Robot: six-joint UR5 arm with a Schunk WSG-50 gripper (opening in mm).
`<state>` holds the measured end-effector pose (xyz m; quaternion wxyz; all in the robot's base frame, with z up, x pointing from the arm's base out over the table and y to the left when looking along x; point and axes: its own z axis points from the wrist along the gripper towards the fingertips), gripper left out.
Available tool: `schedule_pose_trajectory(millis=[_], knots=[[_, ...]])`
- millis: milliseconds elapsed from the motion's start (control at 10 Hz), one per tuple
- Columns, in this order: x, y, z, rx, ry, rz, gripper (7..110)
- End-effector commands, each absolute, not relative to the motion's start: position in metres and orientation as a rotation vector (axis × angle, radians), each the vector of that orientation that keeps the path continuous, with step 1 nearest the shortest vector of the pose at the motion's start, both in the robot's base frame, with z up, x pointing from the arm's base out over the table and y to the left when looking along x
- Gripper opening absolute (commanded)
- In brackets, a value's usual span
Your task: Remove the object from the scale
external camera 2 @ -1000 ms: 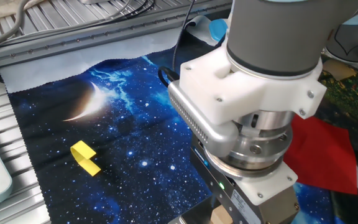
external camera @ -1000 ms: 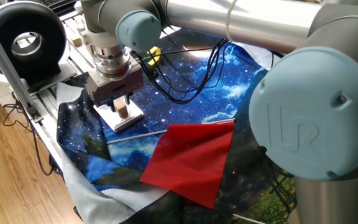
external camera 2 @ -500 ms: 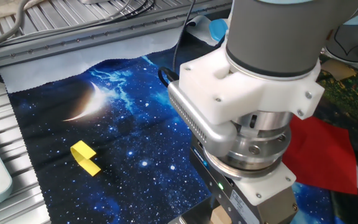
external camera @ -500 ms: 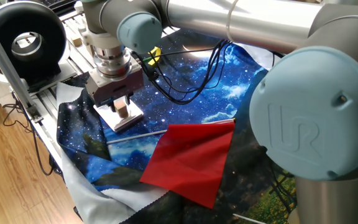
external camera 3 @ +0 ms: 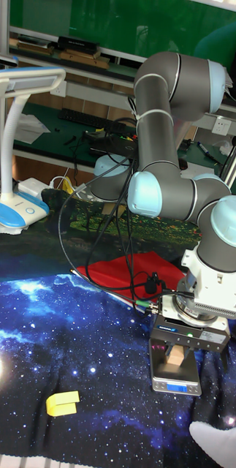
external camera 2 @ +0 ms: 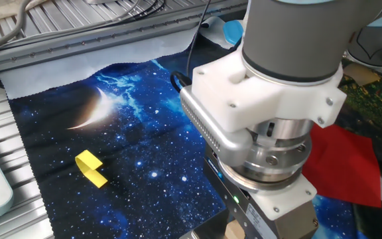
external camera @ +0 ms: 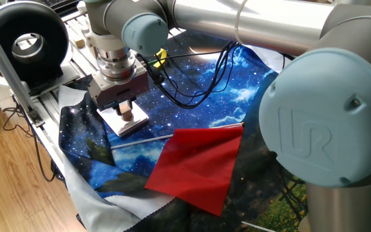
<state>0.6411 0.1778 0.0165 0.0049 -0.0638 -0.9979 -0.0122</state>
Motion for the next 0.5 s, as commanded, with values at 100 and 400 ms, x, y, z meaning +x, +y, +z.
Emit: schedule_pose_trajectory(millis=[100,400], knots=[[0.6426,0.1788,0.0186,-0.227,-3.124,-0.053,22],[0.6431,0.1778,0.0209,-0.231,-3.122,-0.048,22]])
